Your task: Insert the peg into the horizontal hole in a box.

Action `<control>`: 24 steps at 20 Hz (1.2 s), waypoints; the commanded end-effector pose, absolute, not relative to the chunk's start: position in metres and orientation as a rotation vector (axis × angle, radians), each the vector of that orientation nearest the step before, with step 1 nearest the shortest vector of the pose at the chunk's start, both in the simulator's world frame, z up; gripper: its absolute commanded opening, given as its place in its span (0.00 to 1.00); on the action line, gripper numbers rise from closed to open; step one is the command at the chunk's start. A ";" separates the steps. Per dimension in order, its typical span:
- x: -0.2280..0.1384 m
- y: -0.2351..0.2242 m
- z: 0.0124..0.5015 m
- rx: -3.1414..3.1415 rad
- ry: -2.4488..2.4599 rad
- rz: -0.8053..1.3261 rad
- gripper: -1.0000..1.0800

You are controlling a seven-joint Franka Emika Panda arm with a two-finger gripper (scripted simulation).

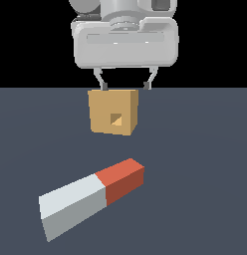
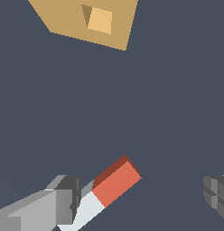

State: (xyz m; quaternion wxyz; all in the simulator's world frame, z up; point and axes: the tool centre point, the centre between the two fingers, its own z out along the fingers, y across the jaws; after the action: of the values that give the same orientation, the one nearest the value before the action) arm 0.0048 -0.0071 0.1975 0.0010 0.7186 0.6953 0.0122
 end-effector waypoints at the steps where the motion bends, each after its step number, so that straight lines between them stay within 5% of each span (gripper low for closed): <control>1: 0.005 -0.007 0.197 2.256 2.183 0.038 0.96; 24: -0.034 -0.105 0.119 2.772 1.473 0.013 0.96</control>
State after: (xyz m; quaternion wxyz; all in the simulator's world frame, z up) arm -0.0267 -0.0957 0.1274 0.0012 0.8678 0.4968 0.0051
